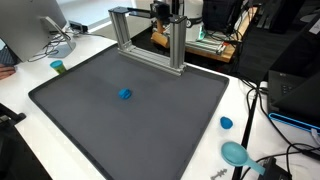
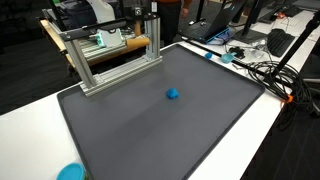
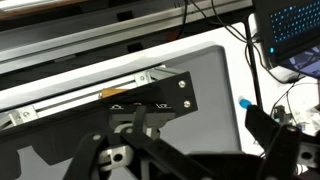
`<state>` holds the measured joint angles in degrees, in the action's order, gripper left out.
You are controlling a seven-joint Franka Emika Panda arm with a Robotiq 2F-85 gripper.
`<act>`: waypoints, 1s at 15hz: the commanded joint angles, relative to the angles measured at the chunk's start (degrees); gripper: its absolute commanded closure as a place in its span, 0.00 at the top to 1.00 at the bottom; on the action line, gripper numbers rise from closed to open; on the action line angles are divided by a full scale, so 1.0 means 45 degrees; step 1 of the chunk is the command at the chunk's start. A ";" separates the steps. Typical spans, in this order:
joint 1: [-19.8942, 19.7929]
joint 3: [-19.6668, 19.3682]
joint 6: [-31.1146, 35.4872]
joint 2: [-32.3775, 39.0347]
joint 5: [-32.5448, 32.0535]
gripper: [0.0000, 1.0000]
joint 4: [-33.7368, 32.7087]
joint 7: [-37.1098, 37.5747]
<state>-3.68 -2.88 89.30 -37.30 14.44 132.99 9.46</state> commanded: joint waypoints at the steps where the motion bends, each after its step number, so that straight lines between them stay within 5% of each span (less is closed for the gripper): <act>1: -0.0425 0.1531 0.2124 -0.0433 0.0137 1.00 0.0977 0.2483; 4: -0.0728 0.2293 0.4283 -0.0398 -0.0943 1.00 0.1940 0.3673; 6: -0.1017 0.2271 0.3299 -0.0159 -0.1140 1.00 0.1748 0.5028; 10: -0.0890 0.2280 0.4103 0.0069 -0.1229 1.00 0.2019 0.4678; 15: -0.0659 0.1487 0.5159 0.0510 -0.1787 1.00 0.2422 0.2253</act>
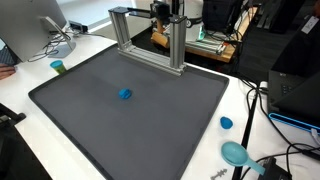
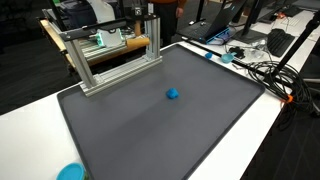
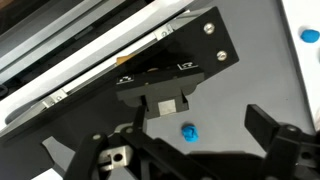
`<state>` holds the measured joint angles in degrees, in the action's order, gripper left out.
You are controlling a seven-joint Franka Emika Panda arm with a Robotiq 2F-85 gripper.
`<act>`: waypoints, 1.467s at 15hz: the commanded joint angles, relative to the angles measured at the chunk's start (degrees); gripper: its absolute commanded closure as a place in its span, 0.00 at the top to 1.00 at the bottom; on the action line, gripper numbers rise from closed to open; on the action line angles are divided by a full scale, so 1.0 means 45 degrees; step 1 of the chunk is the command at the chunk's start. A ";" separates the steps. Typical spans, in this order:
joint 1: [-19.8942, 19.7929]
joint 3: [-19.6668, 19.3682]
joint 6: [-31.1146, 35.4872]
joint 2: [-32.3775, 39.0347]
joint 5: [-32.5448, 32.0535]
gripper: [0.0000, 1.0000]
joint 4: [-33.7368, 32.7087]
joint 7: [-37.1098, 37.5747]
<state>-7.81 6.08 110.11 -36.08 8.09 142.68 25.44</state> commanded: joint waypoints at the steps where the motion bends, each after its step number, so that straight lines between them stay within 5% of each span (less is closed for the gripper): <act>1: 0.0327 -0.0640 0.0720 0.0314 -0.0526 1.00 0.0335 -0.1905; 9: 0.0286 -0.0879 0.0804 0.0823 -0.0545 1.00 0.0336 -0.2243; 22: 0.0229 0.0298 0.1707 0.0775 -0.1240 0.96 0.1062 0.0058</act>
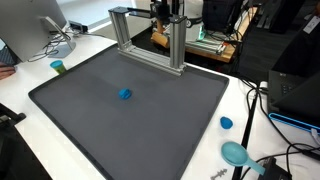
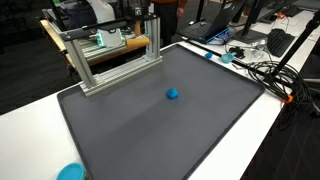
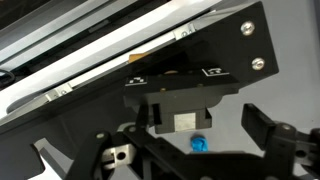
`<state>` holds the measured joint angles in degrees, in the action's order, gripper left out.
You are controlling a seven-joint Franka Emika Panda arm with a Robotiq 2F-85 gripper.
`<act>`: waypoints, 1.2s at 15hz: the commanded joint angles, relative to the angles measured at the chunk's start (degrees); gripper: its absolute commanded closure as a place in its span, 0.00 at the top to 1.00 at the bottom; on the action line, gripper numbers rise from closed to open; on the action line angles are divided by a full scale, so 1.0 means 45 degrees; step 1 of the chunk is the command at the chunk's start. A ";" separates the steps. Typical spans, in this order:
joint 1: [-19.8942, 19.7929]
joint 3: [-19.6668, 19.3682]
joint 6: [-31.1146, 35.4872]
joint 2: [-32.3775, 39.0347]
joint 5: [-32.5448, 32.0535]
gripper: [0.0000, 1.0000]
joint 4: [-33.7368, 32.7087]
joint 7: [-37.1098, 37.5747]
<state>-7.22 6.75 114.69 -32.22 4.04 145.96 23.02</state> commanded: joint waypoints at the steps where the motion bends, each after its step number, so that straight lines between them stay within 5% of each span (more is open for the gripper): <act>1: 0.0073 0.0187 0.0813 -0.0012 -0.0405 0.97 0.0361 0.0659; 5: -0.0031 0.0277 0.0679 0.0094 -0.0877 0.99 0.0556 0.0941; 11: 0.0155 0.0218 0.0484 -0.0101 -0.0748 0.58 0.0943 0.1030; 14: 0.0134 0.0241 0.0484 -0.0156 -0.0777 0.52 0.1018 0.1124; 15: 0.0137 0.0253 0.0528 -0.0166 -0.0767 0.28 0.1046 0.1160; 18: 0.0149 0.0164 0.0751 -0.0281 -0.0688 0.22 0.0957 0.1109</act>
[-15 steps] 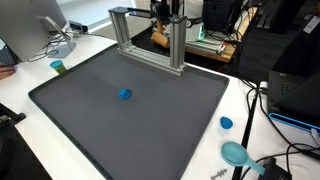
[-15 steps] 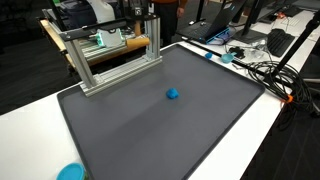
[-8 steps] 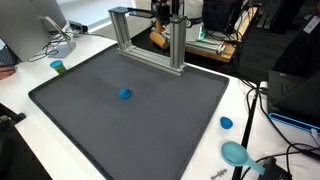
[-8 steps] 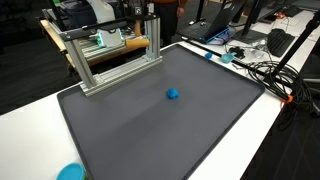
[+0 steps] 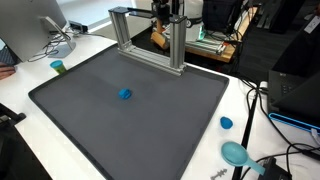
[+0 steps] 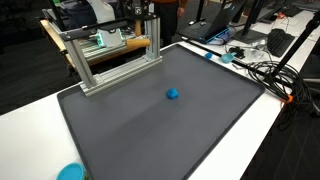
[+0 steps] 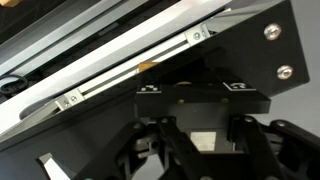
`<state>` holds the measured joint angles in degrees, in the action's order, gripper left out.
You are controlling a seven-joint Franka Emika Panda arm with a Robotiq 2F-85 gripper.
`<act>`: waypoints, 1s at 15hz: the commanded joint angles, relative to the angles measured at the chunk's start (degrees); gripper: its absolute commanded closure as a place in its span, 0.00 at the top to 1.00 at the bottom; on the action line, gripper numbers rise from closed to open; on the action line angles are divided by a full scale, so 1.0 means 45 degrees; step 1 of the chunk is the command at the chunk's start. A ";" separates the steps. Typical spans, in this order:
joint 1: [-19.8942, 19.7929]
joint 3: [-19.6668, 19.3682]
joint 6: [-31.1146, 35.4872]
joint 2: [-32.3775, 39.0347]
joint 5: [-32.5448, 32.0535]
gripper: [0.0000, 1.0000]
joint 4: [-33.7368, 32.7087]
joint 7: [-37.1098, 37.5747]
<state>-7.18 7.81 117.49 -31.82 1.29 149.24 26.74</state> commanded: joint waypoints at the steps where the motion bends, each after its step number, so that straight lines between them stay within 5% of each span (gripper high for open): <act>1: 0.0095 -0.0091 0.0107 -0.0423 -0.0142 0.22 0.0136 0.0270; 7: 0.0312 -0.0977 0.1605 0.0226 0.0321 0.22 -0.1131 -0.1555; 11: 0.0784 -0.1155 0.3308 0.2120 0.0245 0.22 -0.2592 -0.3199; 15: 0.0970 -0.0649 0.3183 0.4658 -0.1177 0.22 -0.4543 -0.3987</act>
<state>-3.62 4.01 132.20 -20.40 0.13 137.04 10.52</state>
